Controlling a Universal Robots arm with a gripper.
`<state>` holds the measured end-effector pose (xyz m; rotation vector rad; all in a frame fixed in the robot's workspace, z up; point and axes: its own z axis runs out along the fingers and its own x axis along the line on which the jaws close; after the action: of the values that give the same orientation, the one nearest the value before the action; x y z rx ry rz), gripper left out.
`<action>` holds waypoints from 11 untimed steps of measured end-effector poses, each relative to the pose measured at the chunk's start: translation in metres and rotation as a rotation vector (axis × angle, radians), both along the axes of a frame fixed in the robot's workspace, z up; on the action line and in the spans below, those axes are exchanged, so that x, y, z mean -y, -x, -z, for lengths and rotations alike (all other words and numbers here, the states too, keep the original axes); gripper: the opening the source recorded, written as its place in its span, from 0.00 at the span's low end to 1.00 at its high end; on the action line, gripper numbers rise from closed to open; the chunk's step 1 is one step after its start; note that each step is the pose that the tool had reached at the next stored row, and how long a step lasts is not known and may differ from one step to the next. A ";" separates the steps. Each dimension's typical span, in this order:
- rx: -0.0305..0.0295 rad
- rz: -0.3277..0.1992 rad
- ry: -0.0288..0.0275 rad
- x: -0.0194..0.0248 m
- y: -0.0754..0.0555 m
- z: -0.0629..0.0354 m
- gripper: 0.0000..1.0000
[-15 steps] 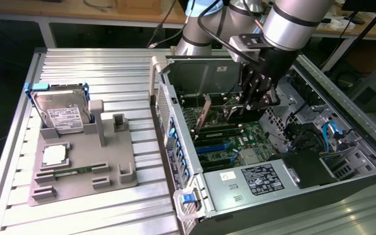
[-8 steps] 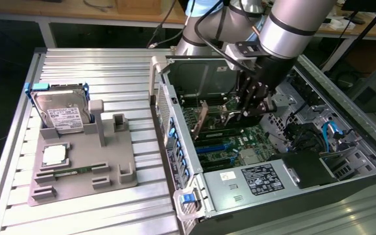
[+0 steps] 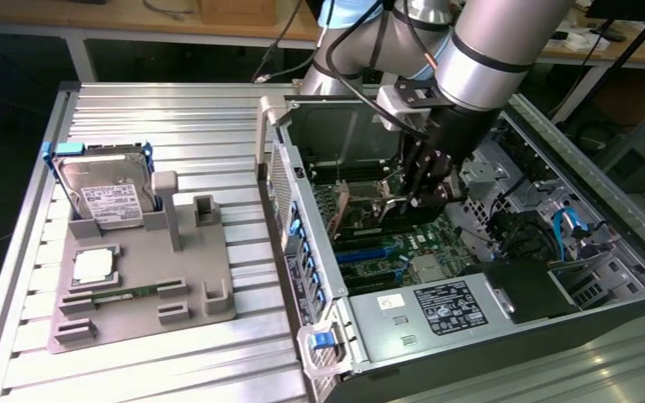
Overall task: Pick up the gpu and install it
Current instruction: 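Insert the gpu into the slot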
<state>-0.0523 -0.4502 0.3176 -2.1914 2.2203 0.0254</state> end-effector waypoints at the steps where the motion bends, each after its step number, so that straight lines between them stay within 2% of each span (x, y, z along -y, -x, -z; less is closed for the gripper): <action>1: 0.0003 0.000 0.0000 0.0005 0.001 0.0013 0.27; 11: 0.0022 0.000 -0.0011 0.0089 0.010 0.0123 0.27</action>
<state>-0.0619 -0.4591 0.3053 -2.1899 2.2185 0.0242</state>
